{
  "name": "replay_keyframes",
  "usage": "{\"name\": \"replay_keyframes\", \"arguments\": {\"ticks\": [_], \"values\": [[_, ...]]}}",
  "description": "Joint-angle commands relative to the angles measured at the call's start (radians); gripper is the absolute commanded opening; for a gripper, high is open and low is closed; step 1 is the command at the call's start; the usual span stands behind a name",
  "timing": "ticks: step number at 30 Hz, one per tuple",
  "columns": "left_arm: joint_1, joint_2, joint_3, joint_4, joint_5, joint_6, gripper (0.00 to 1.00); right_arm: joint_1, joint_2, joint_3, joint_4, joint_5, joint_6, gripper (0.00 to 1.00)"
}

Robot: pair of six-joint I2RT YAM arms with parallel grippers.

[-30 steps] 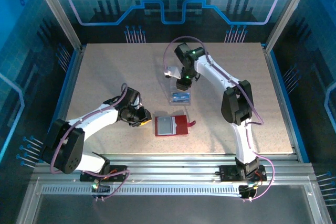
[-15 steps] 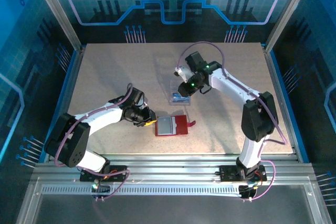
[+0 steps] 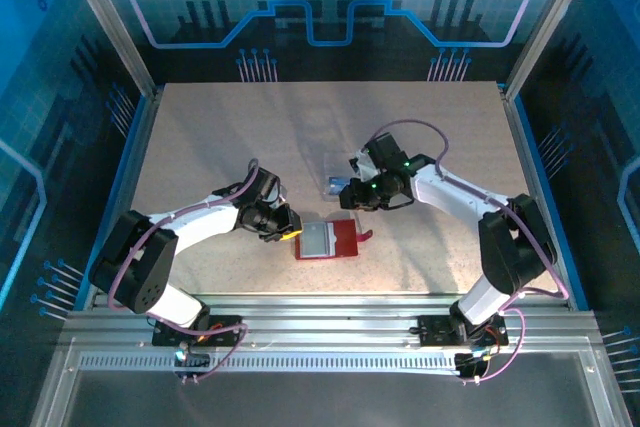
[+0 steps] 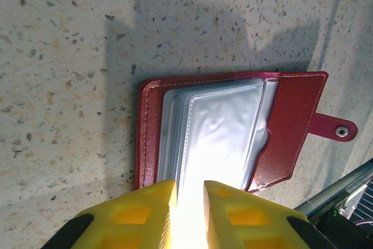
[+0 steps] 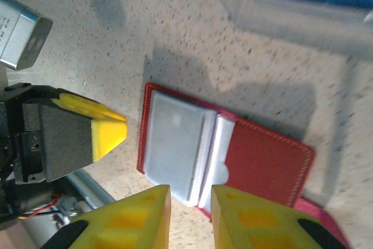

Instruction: Take the credit cards out of the card holder

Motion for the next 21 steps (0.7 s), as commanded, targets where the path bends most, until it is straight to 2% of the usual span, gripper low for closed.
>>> {"name": "replay_keyframes", "arguments": {"ticks": [1, 11, 21], "values": [[-0.007, 0.014, 0.013, 0.019, 0.022, -0.017, 0.19, 0.047, -0.034, -0.045, 0.105, -0.064, 0.137, 0.25], [-0.006, 0.019, -0.007, 0.033, 0.023, -0.017, 0.16, 0.130, 0.032, -0.094, 0.211, -0.072, 0.222, 0.24], [-0.008, 0.028, 0.000, 0.031, 0.026, -0.010, 0.16, 0.159, 0.128, -0.078, 0.211, -0.060, 0.228, 0.24]]}}
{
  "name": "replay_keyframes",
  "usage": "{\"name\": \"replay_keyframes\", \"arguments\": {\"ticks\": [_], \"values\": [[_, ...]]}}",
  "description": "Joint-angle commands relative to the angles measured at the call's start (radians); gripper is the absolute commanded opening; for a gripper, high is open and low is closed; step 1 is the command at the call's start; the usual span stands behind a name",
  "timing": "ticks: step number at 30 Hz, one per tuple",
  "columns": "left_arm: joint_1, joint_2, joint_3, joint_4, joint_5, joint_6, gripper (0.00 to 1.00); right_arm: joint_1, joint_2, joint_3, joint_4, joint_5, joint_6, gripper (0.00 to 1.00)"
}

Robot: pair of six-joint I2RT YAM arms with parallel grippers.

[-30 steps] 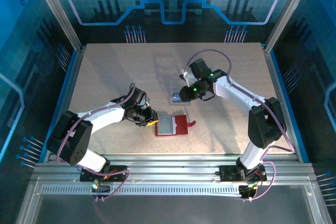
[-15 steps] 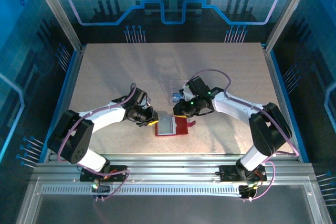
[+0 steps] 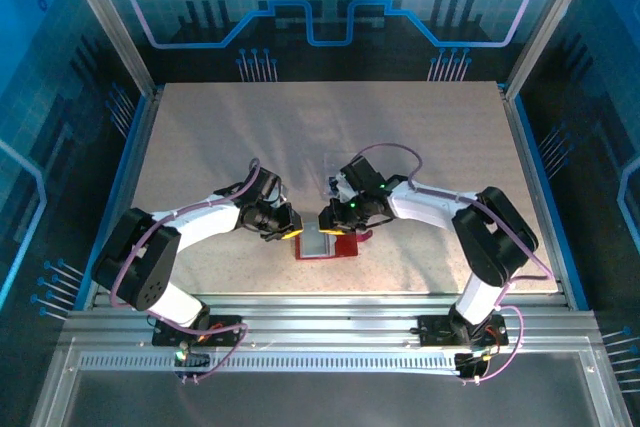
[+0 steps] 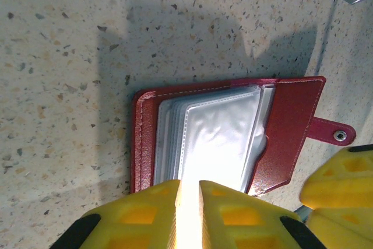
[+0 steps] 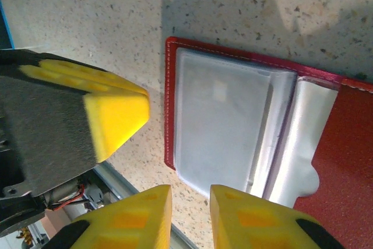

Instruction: Take the credit cards out of the card holder

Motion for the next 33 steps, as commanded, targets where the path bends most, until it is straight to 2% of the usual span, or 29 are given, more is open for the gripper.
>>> {"name": "replay_keyframes", "arguments": {"ticks": [1, 33], "values": [[-0.008, 0.011, 0.000, 0.002, 0.023, -0.011, 0.16, 0.019, 0.034, 0.007, 0.002, 0.002, 0.010, 0.25], [-0.007, 0.007, -0.022, 0.019, 0.025, -0.017, 0.16, 0.054, 0.145, 0.077, -0.025, 0.020, 0.002, 0.28]]}}
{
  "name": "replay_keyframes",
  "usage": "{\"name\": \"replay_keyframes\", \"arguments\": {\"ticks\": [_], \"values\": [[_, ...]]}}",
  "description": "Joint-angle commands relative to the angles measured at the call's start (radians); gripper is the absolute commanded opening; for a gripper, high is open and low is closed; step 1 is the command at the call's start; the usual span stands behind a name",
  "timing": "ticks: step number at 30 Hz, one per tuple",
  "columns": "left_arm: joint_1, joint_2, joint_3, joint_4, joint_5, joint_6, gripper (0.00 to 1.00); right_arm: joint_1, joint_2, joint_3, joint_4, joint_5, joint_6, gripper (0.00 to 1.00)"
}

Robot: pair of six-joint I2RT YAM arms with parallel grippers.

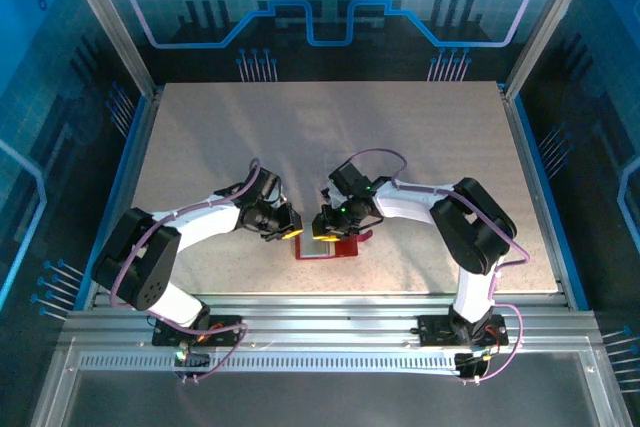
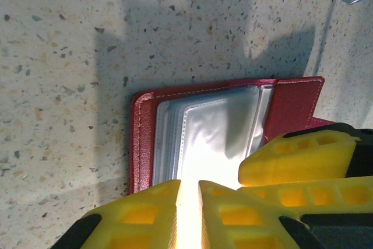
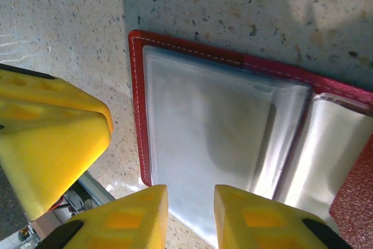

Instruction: Take the credit cards out of the card holder

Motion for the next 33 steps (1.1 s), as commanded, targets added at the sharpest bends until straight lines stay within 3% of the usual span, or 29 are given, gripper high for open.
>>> {"name": "replay_keyframes", "arguments": {"ticks": [1, 33], "values": [[-0.007, 0.006, -0.016, 0.007, 0.026, -0.017, 0.16, 0.016, 0.025, 0.021, -0.016, 0.017, 0.002, 0.28], [-0.010, -0.002, -0.009, 0.000, 0.021, -0.024, 0.18, 0.002, -0.023, -0.035, -0.024, 0.059, 0.006, 0.29]]}}
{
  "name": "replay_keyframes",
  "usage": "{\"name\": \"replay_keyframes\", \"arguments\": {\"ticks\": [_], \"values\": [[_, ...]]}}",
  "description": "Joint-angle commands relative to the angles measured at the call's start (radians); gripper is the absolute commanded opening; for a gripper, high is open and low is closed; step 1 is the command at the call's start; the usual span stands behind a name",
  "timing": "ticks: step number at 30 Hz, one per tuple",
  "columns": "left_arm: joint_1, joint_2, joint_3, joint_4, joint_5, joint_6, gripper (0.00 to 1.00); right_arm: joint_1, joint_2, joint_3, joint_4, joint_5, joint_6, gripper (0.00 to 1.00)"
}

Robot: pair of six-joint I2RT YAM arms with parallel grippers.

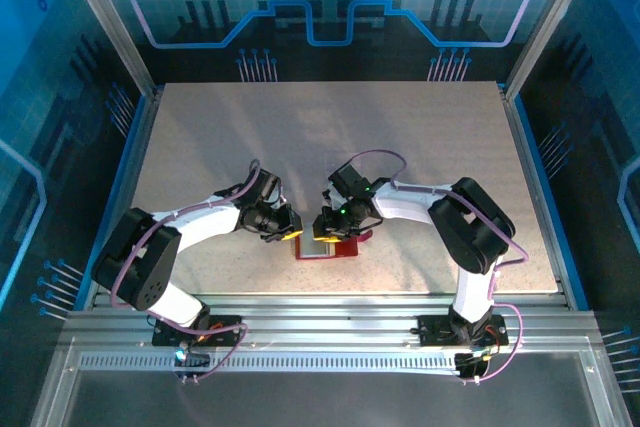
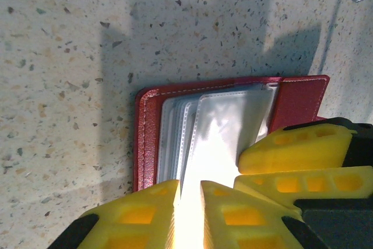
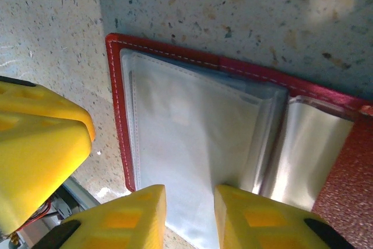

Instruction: Take the credit cards out of the card holder

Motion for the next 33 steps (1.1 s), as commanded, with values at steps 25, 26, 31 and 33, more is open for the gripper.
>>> {"name": "replay_keyframes", "arguments": {"ticks": [25, 26, 31, 33], "values": [[-0.025, 0.001, 0.010, 0.017, 0.039, -0.045, 0.18, -0.023, -0.066, -0.064, 0.002, 0.018, 0.015, 0.29], [-0.026, 0.002, 0.013, 0.014, 0.040, -0.045, 0.18, -0.024, -0.068, -0.064, 0.004, 0.017, 0.017, 0.29], [-0.027, 0.009, 0.023, 0.021, 0.054, -0.049, 0.19, -0.030, -0.075, -0.071, 0.009, 0.017, 0.018, 0.29], [-0.029, 0.010, 0.023, 0.031, 0.062, -0.057, 0.20, -0.033, -0.075, -0.077, 0.017, 0.014, 0.020, 0.29]]}}
